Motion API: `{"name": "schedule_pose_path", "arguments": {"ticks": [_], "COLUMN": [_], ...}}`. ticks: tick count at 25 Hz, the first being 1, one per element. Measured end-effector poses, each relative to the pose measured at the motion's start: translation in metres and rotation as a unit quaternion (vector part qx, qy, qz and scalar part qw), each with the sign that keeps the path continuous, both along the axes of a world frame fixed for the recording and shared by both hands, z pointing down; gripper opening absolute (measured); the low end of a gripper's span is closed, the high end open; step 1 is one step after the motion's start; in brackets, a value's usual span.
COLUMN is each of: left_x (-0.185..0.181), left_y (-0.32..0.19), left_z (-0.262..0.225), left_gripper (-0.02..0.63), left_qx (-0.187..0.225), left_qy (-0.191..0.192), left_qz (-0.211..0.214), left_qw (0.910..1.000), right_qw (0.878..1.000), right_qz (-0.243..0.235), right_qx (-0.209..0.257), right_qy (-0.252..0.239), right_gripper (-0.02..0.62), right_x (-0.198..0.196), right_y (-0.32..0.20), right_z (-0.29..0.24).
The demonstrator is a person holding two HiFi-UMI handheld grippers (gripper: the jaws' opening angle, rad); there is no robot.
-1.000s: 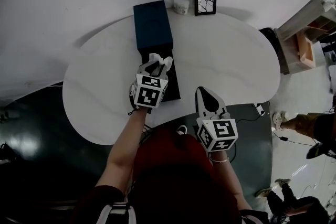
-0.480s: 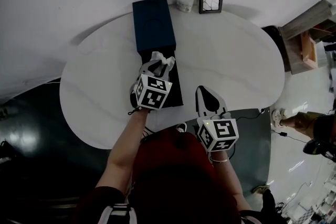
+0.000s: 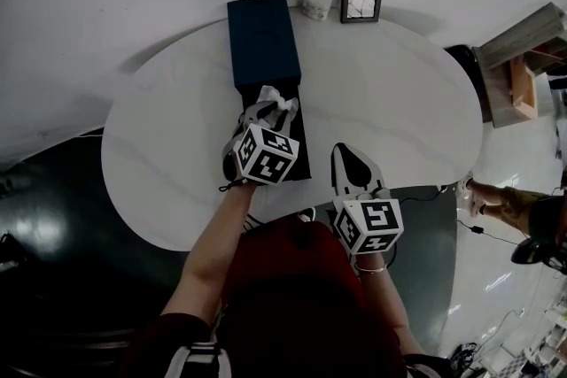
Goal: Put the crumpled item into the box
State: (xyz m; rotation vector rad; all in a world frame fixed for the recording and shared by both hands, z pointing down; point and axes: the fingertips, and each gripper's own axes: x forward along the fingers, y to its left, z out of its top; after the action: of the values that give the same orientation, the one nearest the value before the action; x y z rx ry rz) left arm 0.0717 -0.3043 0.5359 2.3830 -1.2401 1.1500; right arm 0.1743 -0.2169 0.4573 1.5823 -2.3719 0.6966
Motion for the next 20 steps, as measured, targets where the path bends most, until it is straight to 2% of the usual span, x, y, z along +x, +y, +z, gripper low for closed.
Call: {"name": "schedule_pose_path", "arguments": {"ticks": [11,20], "left_x": [0.004,0.001], "left_y": [0.003,0.007], "left_z": [0.004,-0.006], "left_gripper": [0.127,0.14], "left_qx": [-0.01,-0.01], "left_qy": [-0.004,0.021], "left_qz": [0.009,-0.003], "left_qw": [0.9999,0.9997], "right_qw": [1.0,1.0], "right_qz": [0.012,0.012], "right_qx": [0.004,0.011], "right_qy": [0.001,-0.001], "right_gripper": [0.015,0.015], "right_x": [0.003,0.004], "right_y": [0.003,0.008], "right_z": [-0.002,-0.009]}}
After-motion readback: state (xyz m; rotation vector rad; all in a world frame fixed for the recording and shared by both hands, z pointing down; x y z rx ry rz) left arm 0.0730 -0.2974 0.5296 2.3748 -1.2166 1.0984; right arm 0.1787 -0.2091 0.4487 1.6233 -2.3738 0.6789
